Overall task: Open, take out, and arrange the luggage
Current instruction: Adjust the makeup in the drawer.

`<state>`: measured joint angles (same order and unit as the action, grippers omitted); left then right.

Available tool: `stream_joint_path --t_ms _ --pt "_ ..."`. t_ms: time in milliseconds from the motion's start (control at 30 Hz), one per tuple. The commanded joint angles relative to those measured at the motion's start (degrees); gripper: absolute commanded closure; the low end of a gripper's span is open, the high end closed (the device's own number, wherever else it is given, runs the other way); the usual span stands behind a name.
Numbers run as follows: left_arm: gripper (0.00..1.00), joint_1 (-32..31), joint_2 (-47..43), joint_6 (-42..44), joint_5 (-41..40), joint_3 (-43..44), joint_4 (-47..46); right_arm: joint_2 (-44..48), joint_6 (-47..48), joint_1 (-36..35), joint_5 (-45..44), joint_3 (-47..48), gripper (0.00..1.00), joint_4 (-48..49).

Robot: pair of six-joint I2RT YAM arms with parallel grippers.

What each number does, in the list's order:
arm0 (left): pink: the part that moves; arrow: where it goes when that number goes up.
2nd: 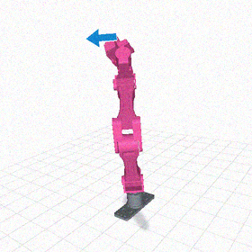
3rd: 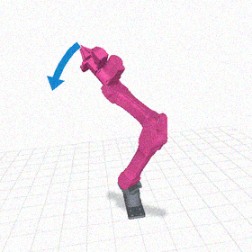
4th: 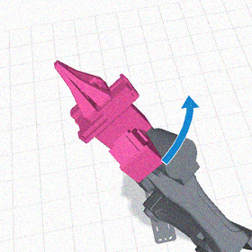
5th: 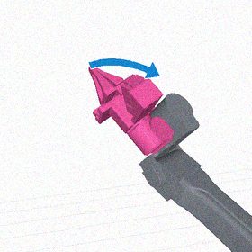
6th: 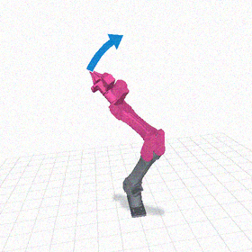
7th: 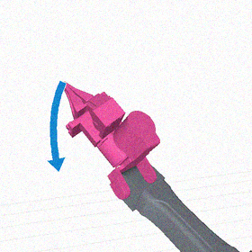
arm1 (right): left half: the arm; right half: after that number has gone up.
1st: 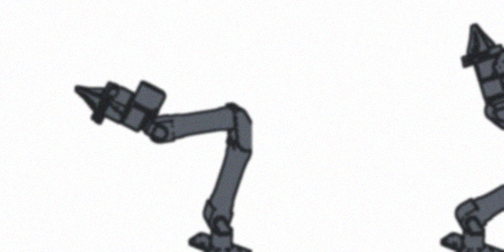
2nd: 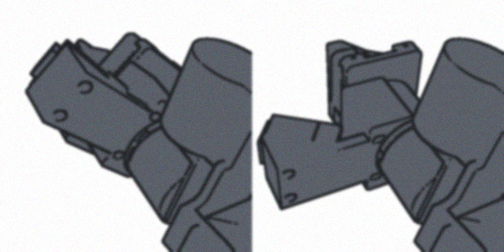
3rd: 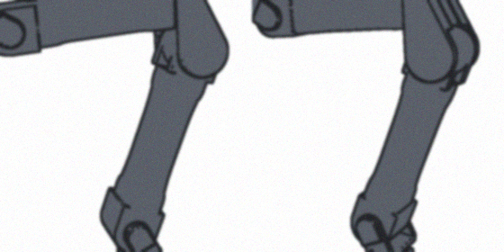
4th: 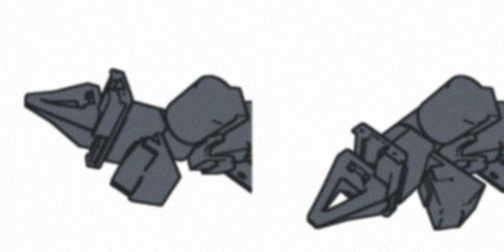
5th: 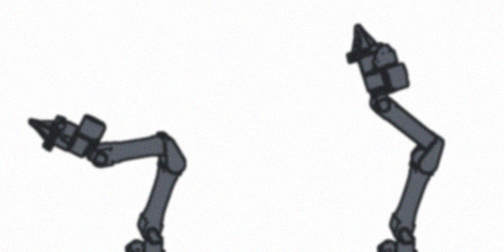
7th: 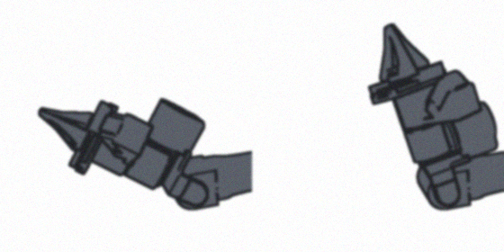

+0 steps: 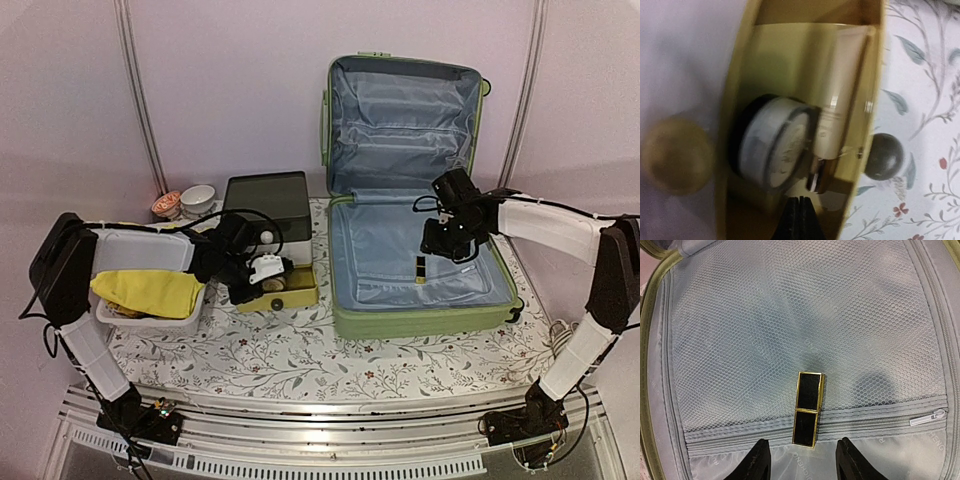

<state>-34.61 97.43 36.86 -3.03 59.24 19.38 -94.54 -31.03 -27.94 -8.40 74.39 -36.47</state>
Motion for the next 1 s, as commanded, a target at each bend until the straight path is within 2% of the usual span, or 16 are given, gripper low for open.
stream_joint_path --t_ms 0,533,733,967 --pt "1.0 0.6 2.8 10.1 12.1 3.7 13.9 2.8 0.3 0.3 -0.3 0.1 0.54 -0.5" --pt "1.0 0.7 3.3 15.5 20.9 6.2 26.9 2.3 0.1 0.3 -0.2 0.4 0.54 -0.3" --pt "1.0 -2.0 2.4 13.8 18.1 4.4 28.2 2.1 0.0 0.3 0.0 0.2 0.54 -0.3" --pt "1.0 -4.1 -2.7 11.7 16.7 2.7 26.7 2.0 -0.3 0.4 0.4 0.4 0.54 -0.1"
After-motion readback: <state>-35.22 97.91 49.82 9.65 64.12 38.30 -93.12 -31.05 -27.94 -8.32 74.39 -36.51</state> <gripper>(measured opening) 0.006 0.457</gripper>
